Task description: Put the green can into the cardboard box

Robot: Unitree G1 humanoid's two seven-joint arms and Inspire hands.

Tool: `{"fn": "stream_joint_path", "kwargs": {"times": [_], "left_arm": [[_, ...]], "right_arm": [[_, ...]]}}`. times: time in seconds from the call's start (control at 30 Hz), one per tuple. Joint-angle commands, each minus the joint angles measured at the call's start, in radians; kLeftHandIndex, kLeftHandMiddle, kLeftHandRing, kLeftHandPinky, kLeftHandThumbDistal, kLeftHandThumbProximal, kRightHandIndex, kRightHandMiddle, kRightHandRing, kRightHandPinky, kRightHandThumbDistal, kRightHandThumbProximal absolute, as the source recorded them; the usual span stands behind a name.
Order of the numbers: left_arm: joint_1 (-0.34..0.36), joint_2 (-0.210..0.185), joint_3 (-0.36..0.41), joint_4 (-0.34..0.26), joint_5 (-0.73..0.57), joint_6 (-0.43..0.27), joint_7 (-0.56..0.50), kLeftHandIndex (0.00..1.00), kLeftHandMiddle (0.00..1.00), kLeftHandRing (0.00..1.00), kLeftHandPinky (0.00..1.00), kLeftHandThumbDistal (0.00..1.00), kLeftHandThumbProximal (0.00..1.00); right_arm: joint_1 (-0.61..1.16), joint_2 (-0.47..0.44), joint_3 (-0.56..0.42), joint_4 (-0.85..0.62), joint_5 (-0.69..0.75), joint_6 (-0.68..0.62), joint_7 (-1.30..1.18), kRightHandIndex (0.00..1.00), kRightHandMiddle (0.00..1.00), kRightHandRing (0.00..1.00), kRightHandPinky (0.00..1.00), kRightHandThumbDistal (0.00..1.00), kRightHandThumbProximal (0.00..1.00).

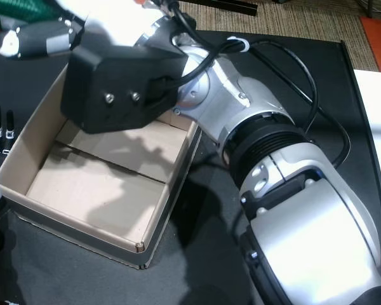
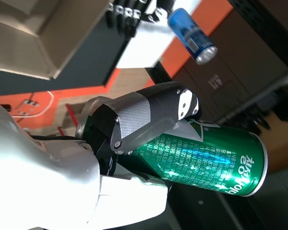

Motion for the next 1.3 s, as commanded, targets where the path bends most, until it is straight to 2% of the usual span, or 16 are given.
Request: {"fn": "stream_joint_path", "kwargs": {"times": [0.0, 0.1, 0.2, 0.3, 0.37, 0.4, 0.47, 0.5, 0.53, 0.57, 0.63, 0.7, 0.9, 0.97, 1.07, 1.27], "left_arm": [[0.064, -0.025, -0.002, 0.038, 0.011, 0.0, 0.049, 0.5, 0.53, 0.64, 0.78, 0.0, 0.52], [0.061, -0.027, -0.002, 0.038, 0.011, -0.004, 0.059, 0.51, 0.54, 0.64, 0.77, 0.0, 0.52], [0.065, -0.027, -0.008, 0.038, 0.016, 0.0, 0.048, 0.5, 0.53, 0.65, 0.79, 0.0, 0.56], [0.062, -0.03, -0.006, 0.038, 0.013, 0.001, 0.065, 0.5, 0.53, 0.65, 0.77, 0.0, 0.56], [0.06, -0.032, -0.004, 0.038, 0.01, 0.0, 0.071, 0.5, 0.53, 0.65, 0.77, 0.0, 0.56], [0.059, -0.034, -0.003, 0.037, 0.01, -0.001, 0.072, 0.5, 0.54, 0.66, 0.79, 0.0, 0.56], [0.057, -0.038, 0.0, 0.037, 0.005, 0.0, 0.074, 0.51, 0.54, 0.67, 0.78, 0.0, 0.57], [0.055, -0.039, 0.002, 0.036, 0.004, -0.001, 0.077, 0.5, 0.54, 0.67, 0.77, 0.0, 0.57], [0.054, -0.04, 0.003, 0.036, 0.003, -0.001, 0.078, 0.5, 0.54, 0.67, 0.77, 0.0, 0.58], [0.054, -0.041, 0.004, 0.036, 0.003, -0.002, 0.079, 0.5, 0.54, 0.67, 0.77, 0.0, 0.58], [0.058, -0.041, -0.006, 0.035, 0.014, -0.002, 0.066, 0.51, 0.57, 0.68, 0.81, 0.0, 0.6], [0.059, -0.043, -0.011, 0.034, 0.017, -0.009, 0.064, 0.52, 0.56, 0.67, 0.81, 0.0, 0.58], [0.058, -0.047, -0.014, 0.034, 0.017, -0.019, 0.068, 0.54, 0.57, 0.67, 0.8, 0.0, 0.58], [0.055, -0.05, -0.011, 0.034, 0.013, -0.02, 0.08, 0.52, 0.54, 0.65, 0.78, 0.0, 0.56], [0.053, -0.051, -0.01, 0.034, 0.011, -0.019, 0.088, 0.52, 0.54, 0.65, 0.78, 0.0, 0.56], [0.059, -0.053, -0.003, 0.034, 0.004, -0.013, 0.06, 0.54, 0.56, 0.69, 0.81, 0.0, 0.53]], "right_arm": [[-0.024, -0.003, 0.018, -0.002, -0.012, 0.018, 0.006, 0.0, 0.03, 0.04, 0.13, 0.26, 0.43], [-0.02, -0.008, 0.036, 0.002, -0.022, 0.043, 0.027, 0.04, 0.04, 0.06, 0.19, 0.25, 0.44], [-0.015, -0.014, 0.051, 0.007, -0.026, 0.063, 0.058, 0.04, 0.04, 0.08, 0.25, 0.21, 0.36], [-0.014, -0.012, 0.056, 0.018, -0.018, 0.094, 0.117, 0.03, 0.03, 0.07, 0.22, 0.19, 0.29], [-0.015, -0.011, 0.058, 0.02, -0.018, 0.113, 0.141, 0.02, 0.02, 0.07, 0.2, 0.19, 0.29], [-0.025, -0.012, 0.073, 0.027, -0.031, 0.148, 0.193, 0.08, 0.09, 0.14, 0.2, 0.12, 0.32], [-0.041, -0.01, 0.096, 0.037, -0.045, 0.211, 0.288, 0.17, 0.15, 0.17, 0.23, 0.15, 0.37], [-0.047, -0.008, 0.105, 0.039, -0.05, 0.243, 0.324, 0.2, 0.18, 0.19, 0.24, 0.19, 0.39], [-0.049, -0.007, 0.109, 0.039, -0.052, 0.259, 0.341, 0.22, 0.19, 0.2, 0.24, 0.19, 0.4], [-0.049, -0.006, 0.111, 0.037, -0.052, 0.271, 0.352, 0.22, 0.19, 0.2, 0.25, 0.19, 0.4], [-0.05, 0.0, 0.119, 0.035, -0.057, 0.315, 0.4, 0.28, 0.24, 0.25, 0.28, 0.17, 0.33], [-0.041, 0.003, 0.126, 0.033, -0.06, 0.338, 0.424, 0.27, 0.24, 0.26, 0.3, 0.17, 0.3], [-0.006, 0.01, 0.137, 0.035, -0.059, 0.347, 0.428, 0.32, 0.27, 0.27, 0.29, 0.17, 0.32], [0.01, 0.013, 0.144, 0.037, -0.065, 0.347, 0.425, 0.29, 0.24, 0.24, 0.27, 0.19, 0.35], [0.021, 0.014, 0.155, 0.037, -0.073, 0.345, 0.421, 0.28, 0.23, 0.23, 0.26, 0.2, 0.36], [0.033, 0.007, 0.176, 0.041, -0.08, 0.356, 0.454, 0.4, 0.34, 0.33, 0.33, 0.16, 0.38]]}}
